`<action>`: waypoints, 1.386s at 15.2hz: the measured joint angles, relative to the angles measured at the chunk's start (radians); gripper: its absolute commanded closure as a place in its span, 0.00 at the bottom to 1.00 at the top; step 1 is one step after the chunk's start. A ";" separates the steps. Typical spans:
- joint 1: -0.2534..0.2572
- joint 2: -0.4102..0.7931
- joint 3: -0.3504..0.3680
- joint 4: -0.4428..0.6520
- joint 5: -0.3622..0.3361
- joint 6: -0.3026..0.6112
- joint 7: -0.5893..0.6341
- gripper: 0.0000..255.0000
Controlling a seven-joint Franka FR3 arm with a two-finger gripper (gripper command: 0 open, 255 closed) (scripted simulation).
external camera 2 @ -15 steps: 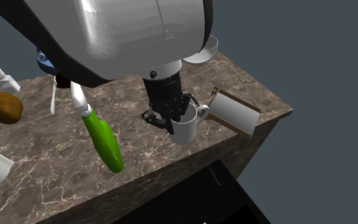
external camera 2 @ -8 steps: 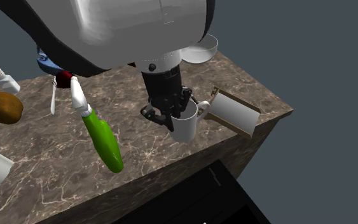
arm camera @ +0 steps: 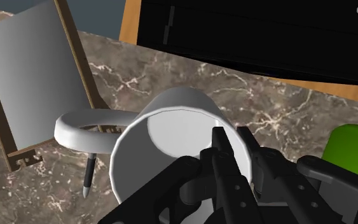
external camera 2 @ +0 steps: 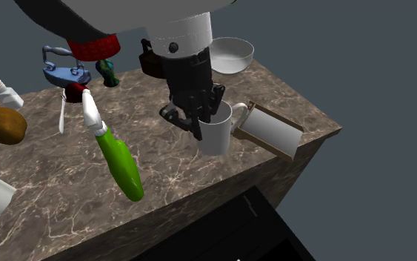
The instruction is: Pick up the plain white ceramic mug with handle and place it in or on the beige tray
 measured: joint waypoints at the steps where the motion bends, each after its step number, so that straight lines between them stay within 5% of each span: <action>1: 0.001 -0.004 0.002 0.011 0.002 -0.015 0.000 1.00; 12: -0.002 -0.048 0.007 0.123 0.007 -0.170 -0.022 1.00; 21: -0.080 0.055 -0.151 0.253 -0.077 -0.165 -0.226 1.00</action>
